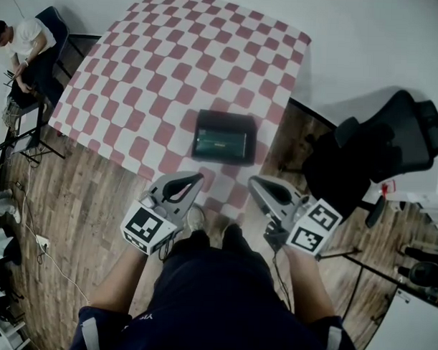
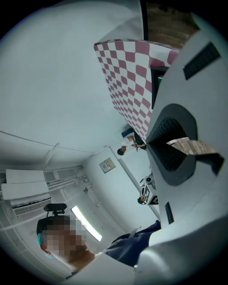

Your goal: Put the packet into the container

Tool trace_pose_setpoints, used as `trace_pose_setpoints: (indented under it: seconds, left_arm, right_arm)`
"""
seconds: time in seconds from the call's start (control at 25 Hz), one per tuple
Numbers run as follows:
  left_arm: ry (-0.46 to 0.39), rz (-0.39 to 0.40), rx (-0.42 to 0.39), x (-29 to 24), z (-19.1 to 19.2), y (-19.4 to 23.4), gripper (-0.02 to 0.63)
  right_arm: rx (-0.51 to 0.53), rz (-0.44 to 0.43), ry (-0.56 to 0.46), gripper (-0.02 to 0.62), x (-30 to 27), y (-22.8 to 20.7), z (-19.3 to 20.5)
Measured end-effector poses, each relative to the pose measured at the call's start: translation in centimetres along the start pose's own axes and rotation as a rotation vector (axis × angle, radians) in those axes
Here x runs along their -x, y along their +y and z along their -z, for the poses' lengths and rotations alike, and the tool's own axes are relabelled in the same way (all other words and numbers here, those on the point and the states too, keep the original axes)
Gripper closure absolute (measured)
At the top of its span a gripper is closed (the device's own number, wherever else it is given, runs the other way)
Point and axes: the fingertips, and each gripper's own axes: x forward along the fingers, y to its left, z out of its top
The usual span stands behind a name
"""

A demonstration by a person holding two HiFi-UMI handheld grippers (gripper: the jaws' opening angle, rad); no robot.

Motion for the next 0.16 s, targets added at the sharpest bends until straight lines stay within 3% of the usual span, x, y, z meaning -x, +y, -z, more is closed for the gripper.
trace_pose_setpoints:
  seconds: [0.16]
  left_arm:
    - [-0.007,0.002,0.002,-0.25,-0.21,-0.03,0.582]
  right_arm:
    - [-0.001,-0.003,0.002,0.579,0.06,-0.14,-0.07]
